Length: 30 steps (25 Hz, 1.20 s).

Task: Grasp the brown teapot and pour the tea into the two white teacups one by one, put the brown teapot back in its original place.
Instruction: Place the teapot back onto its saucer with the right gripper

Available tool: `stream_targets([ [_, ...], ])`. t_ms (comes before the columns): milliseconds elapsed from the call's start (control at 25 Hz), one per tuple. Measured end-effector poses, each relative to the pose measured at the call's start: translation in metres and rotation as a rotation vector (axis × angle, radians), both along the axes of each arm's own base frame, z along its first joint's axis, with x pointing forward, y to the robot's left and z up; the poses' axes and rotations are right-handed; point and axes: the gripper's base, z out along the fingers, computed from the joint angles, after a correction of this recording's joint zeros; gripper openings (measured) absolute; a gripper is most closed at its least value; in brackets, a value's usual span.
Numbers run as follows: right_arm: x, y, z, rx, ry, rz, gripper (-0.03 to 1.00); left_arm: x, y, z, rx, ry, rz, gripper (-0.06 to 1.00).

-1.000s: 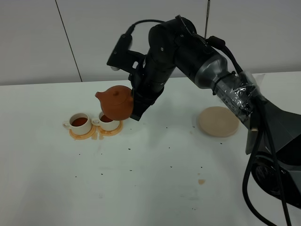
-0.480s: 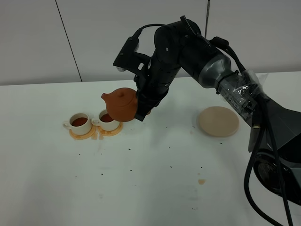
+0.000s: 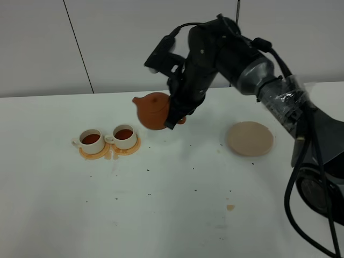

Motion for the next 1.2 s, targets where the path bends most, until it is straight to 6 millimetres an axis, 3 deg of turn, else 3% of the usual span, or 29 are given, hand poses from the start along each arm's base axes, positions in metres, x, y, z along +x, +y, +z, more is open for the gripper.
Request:
stream_targets([
  [560,0.048,-0.098,0.006,0.093,0.061,-0.394,0.10,0.000,0.000,0.000,-0.001,0.000,0.001,0.24],
  [880,0.049,-0.105,0.001,0.091,0.092,-0.458,0.10,0.000,0.000,0.000,-0.001,0.000,0.001,0.24],
  [1200,0.031,-0.120,-0.023,0.002,0.228,-0.491,0.10,0.000,0.000,0.000,-0.001,0.000,0.001,0.24],
])
